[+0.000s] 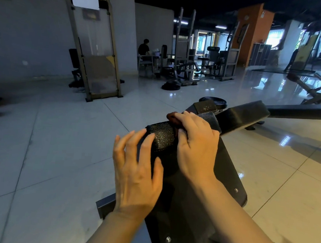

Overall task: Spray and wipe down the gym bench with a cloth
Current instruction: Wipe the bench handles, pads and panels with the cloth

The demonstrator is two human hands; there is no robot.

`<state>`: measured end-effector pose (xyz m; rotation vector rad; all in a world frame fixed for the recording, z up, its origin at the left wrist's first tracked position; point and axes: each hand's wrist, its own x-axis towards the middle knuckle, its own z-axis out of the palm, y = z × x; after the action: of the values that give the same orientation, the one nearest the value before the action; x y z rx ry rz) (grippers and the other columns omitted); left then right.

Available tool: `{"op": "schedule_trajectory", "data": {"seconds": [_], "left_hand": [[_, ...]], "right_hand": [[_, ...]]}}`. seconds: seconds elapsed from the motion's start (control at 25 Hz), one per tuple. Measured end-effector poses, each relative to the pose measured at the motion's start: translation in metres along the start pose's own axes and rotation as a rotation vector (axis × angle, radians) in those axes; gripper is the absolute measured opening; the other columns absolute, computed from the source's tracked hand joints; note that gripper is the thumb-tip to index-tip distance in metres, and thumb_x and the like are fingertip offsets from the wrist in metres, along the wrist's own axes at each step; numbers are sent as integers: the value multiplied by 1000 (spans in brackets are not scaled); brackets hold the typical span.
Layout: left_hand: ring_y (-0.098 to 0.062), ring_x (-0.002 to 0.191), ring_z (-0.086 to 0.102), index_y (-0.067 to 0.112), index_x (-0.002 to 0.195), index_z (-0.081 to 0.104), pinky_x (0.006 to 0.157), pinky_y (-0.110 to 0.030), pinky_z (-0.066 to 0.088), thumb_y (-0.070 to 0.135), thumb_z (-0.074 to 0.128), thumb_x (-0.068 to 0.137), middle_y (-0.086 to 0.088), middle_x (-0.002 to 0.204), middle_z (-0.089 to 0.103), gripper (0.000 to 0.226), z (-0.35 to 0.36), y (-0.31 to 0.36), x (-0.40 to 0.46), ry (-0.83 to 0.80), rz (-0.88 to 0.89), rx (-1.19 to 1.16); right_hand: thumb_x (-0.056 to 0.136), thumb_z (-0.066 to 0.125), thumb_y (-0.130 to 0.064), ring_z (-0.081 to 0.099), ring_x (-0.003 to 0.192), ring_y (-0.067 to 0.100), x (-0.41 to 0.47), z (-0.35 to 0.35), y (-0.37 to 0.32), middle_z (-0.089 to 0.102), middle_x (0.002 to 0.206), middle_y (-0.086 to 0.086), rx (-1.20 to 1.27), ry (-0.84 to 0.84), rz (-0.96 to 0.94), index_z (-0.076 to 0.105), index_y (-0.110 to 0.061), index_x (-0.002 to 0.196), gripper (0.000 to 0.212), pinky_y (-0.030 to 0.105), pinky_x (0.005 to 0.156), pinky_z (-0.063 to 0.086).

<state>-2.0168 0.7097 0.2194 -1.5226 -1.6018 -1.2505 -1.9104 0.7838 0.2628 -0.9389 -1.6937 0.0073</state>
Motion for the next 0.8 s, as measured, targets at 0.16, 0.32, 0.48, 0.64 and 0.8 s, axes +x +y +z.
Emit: {"op": "schedule_trajectory", "data": {"seconds": [0.16, 0.32, 0.48, 0.64, 0.8], "left_hand": [[-30, 131, 30, 14, 138, 46, 104, -43, 37, 20, 57, 85, -8, 138, 39, 54, -10, -6, -8, -49, -27, -19], [-27, 128, 31, 8, 131, 53, 98, -36, 37, 17, 69, 80, -11, 135, 43, 54, -14, 2, -10, -29, -120, -83], [-28, 124, 33, 5, 119, 63, 93, -34, 40, 14, 68, 77, -16, 128, 51, 43, -19, 6, -13, 4, -188, -94], [-26, 128, 29, 11, 127, 59, 98, -31, 31, 5, 70, 74, -13, 133, 47, 54, -25, 7, -13, -44, -167, -97], [-25, 131, 28, 16, 136, 52, 100, -18, 23, 4, 72, 75, -10, 137, 46, 65, -32, 9, -14, -78, -184, -125]], "right_hand": [[86, 36, -27, 48, 125, 14, -14, 3, -21, 61, 126, -2, 15, 5, -29, 65, -21, 121, 46, 31, 92, 30], [88, 40, -24, 48, 128, 19, -33, 3, -43, 60, 129, 3, 21, -56, -121, 66, -18, 119, 40, 34, 94, 36], [84, 38, -22, 46, 131, 22, -39, -7, -42, 58, 135, 6, -4, -163, -243, 66, -17, 120, 46, 38, 91, 41], [83, 38, -15, 43, 131, 17, -31, -20, -19, 55, 136, 2, -3, -184, -197, 62, -16, 126, 49, 35, 100, 38], [85, 53, 5, 43, 131, 20, -31, -22, -3, 54, 136, 6, 19, -57, 30, 60, -13, 128, 47, 42, 111, 36]]}}
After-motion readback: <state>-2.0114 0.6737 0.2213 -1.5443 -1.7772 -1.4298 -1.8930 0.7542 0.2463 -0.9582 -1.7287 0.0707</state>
